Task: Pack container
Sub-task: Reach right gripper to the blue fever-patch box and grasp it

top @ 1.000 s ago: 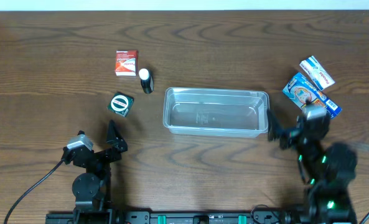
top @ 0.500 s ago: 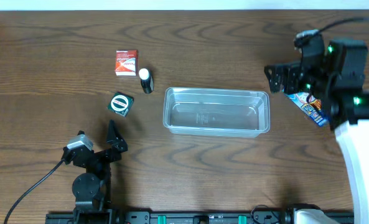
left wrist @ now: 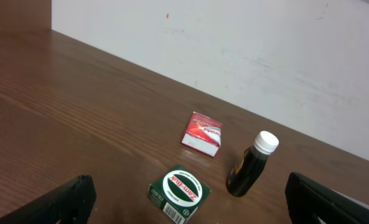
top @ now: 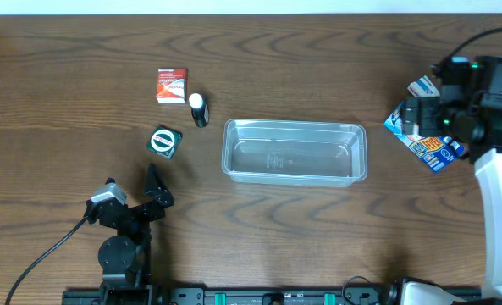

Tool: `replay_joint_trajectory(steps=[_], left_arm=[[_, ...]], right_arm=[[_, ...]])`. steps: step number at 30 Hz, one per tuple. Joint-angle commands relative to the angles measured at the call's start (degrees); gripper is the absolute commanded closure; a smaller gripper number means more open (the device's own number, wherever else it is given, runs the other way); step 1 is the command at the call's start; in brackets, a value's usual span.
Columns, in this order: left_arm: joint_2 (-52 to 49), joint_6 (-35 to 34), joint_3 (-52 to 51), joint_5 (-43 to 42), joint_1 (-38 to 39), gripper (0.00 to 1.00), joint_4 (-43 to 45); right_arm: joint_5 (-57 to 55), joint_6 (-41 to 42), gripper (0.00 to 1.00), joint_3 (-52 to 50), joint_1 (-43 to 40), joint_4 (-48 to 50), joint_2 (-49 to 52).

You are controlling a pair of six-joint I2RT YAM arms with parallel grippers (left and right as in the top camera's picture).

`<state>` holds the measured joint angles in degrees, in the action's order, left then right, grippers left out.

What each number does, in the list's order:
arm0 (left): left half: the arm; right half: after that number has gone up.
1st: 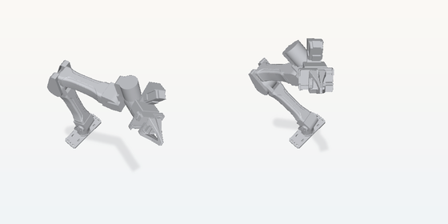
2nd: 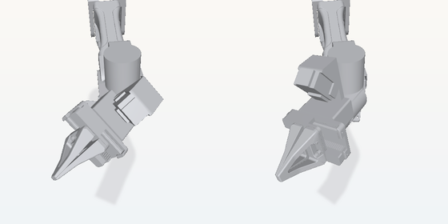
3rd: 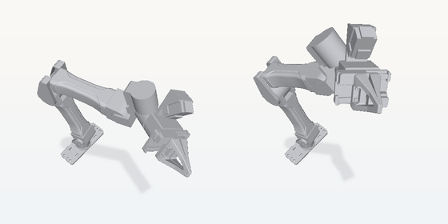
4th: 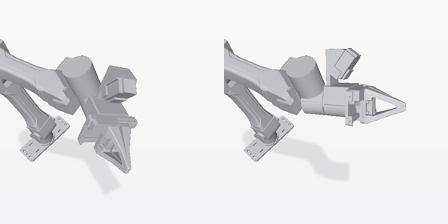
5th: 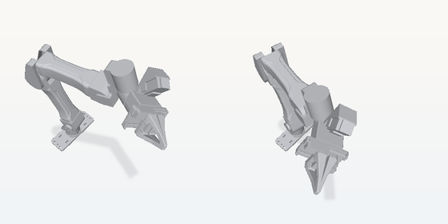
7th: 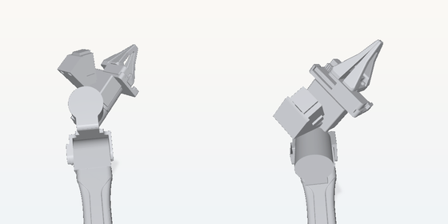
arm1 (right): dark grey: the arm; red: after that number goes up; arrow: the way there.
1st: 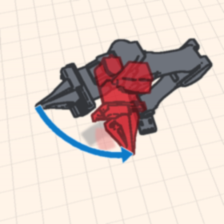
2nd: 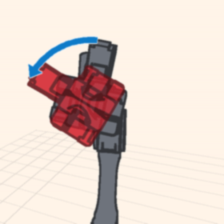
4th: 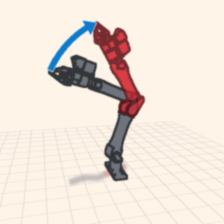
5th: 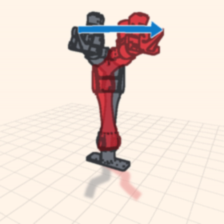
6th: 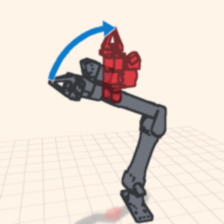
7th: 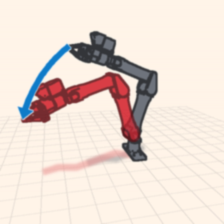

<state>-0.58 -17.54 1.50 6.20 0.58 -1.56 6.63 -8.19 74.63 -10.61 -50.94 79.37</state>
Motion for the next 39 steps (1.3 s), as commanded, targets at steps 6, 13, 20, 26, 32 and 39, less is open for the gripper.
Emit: replay_joint_trajectory(steps=[6, 13, 20, 26, 32, 39], left_arm=[[0.3, 1.0, -1.3, 0.7, -0.2, 0.02, -2.1], [0.3, 1.0, -1.3, 0.7, -0.2, 0.02, -2.1], [0.3, 1.0, -1.3, 0.7, -0.2, 0.02, -2.1], [0.3, 1.0, -1.3, 0.7, -0.2, 0.02, -2.1], [0.3, 1.0, -1.3, 0.7, -0.2, 0.02, -2.1], [0.3, 1.0, -1.3, 0.7, -0.2, 0.02, -2.1]], right_arm=[[-0.6, -4.3, 0.01, 1.0, -5.3, 0.5, 6.1], [-0.6, -4.4, 0.01, 1.0, -6.0, 2.1, 12.8], [-0.6, -5.6, 0.01, 1.0, -7.0, 4.7, 17.5], [-0.5, -5.8, 0.01, 1.0, -7.2, 5.0, 20.0], [-0.4, -5.8, 0.05, 1.0, -7.2, 4.3, 20.5], [-0.4, -5.6, 0.18, 1.0, -7.2, 1.6, 20.9]])
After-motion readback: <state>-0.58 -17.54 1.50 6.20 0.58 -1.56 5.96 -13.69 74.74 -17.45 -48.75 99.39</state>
